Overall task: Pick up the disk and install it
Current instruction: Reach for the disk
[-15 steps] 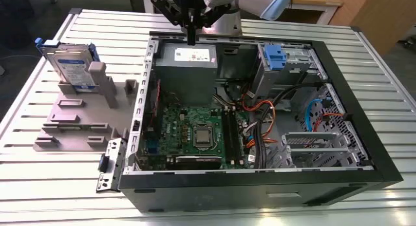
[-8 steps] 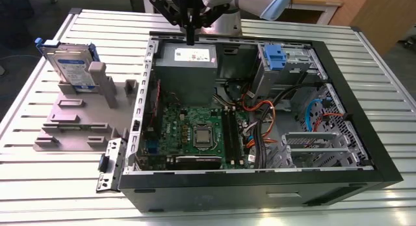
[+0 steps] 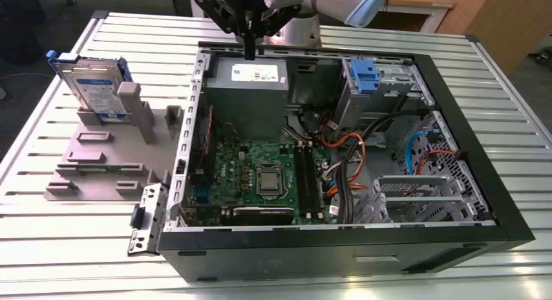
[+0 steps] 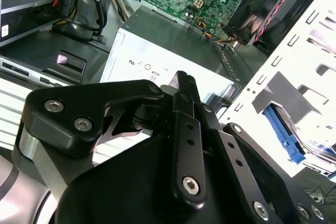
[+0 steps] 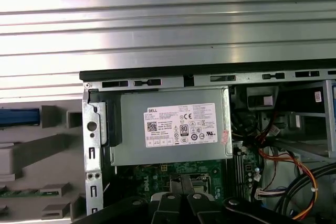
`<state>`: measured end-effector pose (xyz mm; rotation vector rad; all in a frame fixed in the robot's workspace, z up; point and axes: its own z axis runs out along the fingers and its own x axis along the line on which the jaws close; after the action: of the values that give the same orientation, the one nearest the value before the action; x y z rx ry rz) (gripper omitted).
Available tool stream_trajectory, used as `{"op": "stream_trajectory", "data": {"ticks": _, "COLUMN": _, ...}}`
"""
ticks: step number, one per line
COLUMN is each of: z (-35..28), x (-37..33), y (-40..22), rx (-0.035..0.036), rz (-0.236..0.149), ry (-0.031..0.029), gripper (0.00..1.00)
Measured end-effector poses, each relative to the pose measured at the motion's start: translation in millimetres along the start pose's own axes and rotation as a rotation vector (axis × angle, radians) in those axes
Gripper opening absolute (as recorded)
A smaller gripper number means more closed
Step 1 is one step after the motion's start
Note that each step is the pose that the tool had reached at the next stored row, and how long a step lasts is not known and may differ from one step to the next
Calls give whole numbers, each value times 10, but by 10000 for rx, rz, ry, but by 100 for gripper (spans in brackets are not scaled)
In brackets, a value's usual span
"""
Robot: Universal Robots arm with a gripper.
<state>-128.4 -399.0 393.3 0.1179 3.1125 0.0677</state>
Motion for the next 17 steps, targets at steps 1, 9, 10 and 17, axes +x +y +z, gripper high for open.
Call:
{"op": "stream_trajectory", "data": {"ticks": 1, "z": 0, "x": 7, "y": -1, "rx": 0, "rz": 0, "ry": 0, "gripper": 11}}
{"op": "stream_trajectory", "data": {"ticks": 9, "z": -2, "x": 77, "y": -6, "rx": 0, "rz": 1, "ry": 0, "gripper": 11}}
{"op": "stream_trajectory", "data": {"ticks": 10, "z": -2, "x": 82, "y": -5, "rx": 0, "rz": 1, "ry": 0, "gripper": 11}}
{"op": "stream_trajectory", "data": {"ticks": 17, "z": -1, "x": 113, "y": -8, "rx": 0, "rz": 0, "ry": 0, "gripper": 11}}
